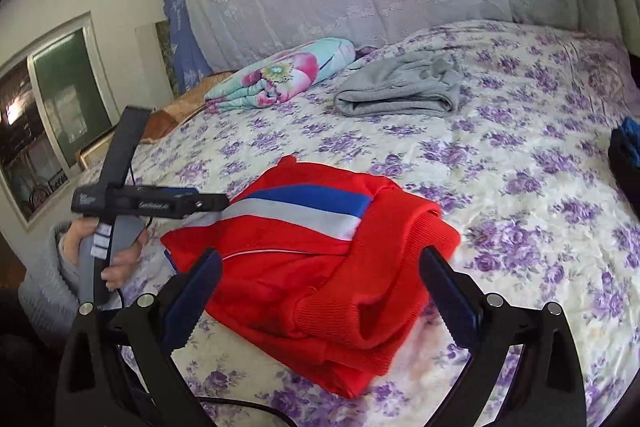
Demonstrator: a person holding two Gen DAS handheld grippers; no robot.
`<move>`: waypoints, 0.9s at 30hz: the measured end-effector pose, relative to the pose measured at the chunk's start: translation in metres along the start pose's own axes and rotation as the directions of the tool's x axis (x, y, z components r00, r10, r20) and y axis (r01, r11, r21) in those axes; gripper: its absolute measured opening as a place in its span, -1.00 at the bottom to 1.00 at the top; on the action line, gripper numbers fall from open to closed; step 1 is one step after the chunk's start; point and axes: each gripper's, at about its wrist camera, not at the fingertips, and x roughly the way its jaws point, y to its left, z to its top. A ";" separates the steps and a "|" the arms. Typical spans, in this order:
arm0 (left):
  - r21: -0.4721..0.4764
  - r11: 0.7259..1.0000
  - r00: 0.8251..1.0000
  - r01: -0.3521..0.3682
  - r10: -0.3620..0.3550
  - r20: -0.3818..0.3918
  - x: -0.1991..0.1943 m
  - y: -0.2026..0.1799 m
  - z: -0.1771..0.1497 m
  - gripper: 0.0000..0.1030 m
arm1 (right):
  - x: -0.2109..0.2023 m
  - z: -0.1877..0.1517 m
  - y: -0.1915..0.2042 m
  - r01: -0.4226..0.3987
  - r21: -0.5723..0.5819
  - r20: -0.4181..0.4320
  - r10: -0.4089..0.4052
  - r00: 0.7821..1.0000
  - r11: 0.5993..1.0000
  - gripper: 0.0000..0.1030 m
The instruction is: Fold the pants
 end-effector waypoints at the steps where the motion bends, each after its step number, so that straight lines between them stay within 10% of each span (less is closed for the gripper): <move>1: 0.001 1.000 1.000 0.018 -0.018 -0.009 -0.003 0.000 -0.004 0.90 | -0.001 -0.001 -0.008 -0.006 0.042 -0.007 0.006 1.000 0.999 0.92; 10: 0.021 0.991 0.990 0.135 -0.133 -0.055 0.005 -0.020 -0.033 0.92 | 0.030 -0.021 -0.068 -0.084 0.441 -0.071 0.128 0.989 0.894 0.92; 27: 0.005 0.985 0.985 0.171 -0.171 -0.026 0.011 -0.022 -0.034 0.92 | 0.049 -0.016 -0.061 -0.051 0.341 -0.154 0.110 0.982 0.939 0.93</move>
